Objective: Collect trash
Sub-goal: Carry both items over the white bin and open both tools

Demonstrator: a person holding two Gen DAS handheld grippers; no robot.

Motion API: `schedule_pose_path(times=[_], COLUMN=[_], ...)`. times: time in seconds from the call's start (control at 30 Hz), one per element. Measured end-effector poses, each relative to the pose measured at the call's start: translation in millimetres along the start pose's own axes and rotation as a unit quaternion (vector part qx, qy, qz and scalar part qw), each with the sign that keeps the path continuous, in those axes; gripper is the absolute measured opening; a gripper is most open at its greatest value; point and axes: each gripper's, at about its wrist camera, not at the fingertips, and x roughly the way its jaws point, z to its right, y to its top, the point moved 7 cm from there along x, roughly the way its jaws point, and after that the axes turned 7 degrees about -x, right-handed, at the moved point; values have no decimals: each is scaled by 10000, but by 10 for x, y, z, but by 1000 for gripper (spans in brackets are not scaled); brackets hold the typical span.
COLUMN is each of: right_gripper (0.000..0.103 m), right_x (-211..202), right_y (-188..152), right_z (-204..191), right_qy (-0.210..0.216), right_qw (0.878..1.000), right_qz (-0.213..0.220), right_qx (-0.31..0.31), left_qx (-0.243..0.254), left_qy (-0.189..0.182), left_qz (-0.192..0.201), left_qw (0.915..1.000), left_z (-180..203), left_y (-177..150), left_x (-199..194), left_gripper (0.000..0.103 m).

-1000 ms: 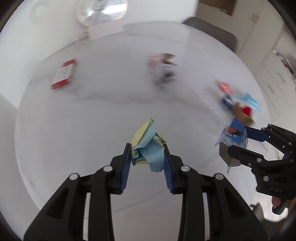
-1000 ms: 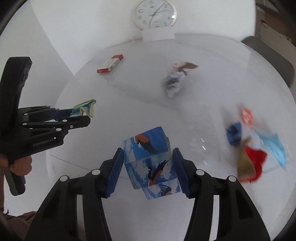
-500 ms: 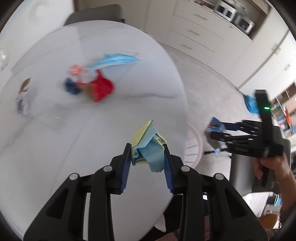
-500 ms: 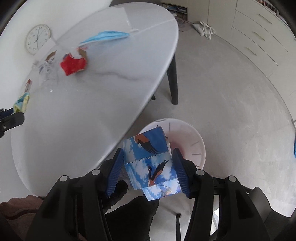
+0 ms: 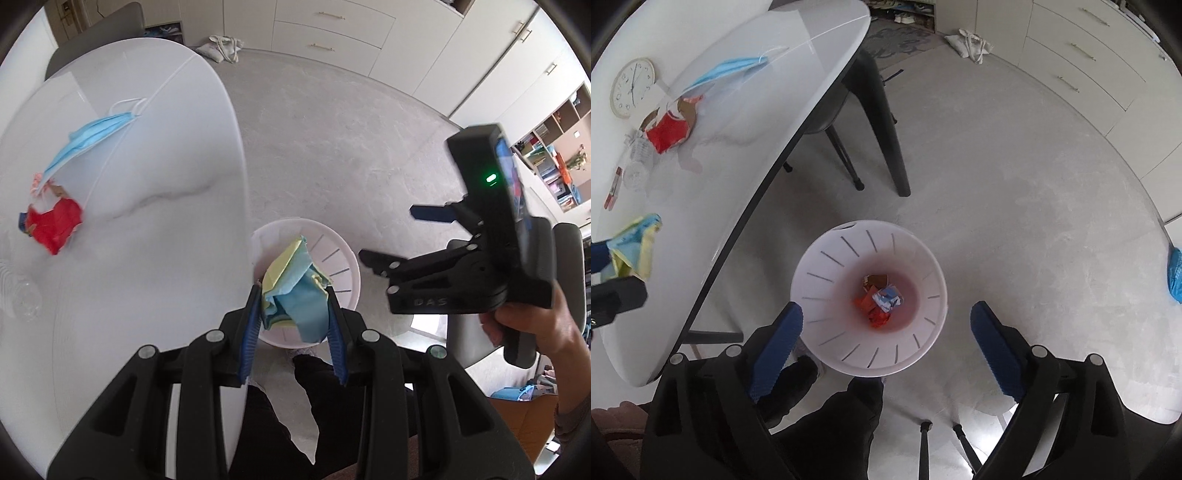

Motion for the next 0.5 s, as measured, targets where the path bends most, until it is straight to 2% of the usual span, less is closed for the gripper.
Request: schedule_pose_path(times=[0.07, 0.13, 0.2, 0.3, 0.5], right_gripper=[94, 96, 97, 97, 97], right_x=[-97, -197, -296, -379, -462], right_y=[56, 90, 127, 175, 280], right_z=[94, 172, 208, 220, 151], right_qy=[-63, -113, -108, -100, -43], right_qw=[9999, 9996, 9992, 9987, 9980], right_qz=[112, 231, 341, 449, 582], right_qx=[61, 122, 171, 208, 250], left_qx=[54, 95, 89, 138, 286], left_qy=[16, 36, 164, 240, 430], left_qz=[-30, -70, -2, 132, 325], left_qw=[10000, 9999, 9998, 9995, 9981], left_z=[83, 111, 126, 129, 91], left_y=[-9, 29, 51, 83, 141], left_x=[16, 61, 40, -17, -121], left_gripper=[34, 46, 70, 87, 93])
